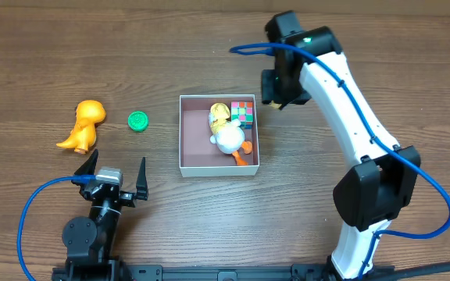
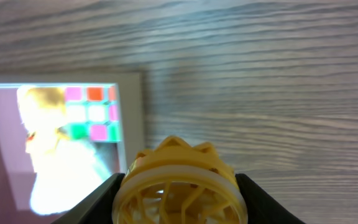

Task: Pack container
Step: 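Carry the yellow lattice ball over the box and release it inside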

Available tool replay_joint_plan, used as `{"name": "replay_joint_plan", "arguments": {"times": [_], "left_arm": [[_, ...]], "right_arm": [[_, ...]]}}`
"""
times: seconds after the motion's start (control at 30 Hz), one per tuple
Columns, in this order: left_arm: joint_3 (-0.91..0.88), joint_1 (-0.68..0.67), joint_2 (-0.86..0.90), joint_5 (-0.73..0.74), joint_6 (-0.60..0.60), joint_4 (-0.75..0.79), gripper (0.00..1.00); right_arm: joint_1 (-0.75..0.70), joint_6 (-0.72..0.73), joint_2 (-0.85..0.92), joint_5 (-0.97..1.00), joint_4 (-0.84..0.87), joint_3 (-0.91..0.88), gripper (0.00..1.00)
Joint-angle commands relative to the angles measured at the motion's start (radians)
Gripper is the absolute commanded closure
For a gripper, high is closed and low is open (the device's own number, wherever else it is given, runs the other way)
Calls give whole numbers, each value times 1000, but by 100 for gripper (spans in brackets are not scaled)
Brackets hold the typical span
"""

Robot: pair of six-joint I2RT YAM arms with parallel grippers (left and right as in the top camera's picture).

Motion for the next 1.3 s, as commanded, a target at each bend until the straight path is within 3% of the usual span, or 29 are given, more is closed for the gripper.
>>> {"name": "replay_joint_plan", "arguments": {"times": [0.0, 0.6, 0.93, 1.27], "left_arm": [[-3, 8, -10, -3, 9, 0, 0], [-3, 8, -10, -3, 9, 0, 0], [-3, 7, -10, -3, 9, 0, 0], [-3, 8, -10, -3, 9, 0, 0]], "right_arm": [[63, -3, -6, -5, -6, 32, 49], [275, -2, -6, -75, 126, 32, 48], [282, -3, 0, -74, 270, -2, 48], [284, 1, 85, -79, 307, -11, 47]]}}
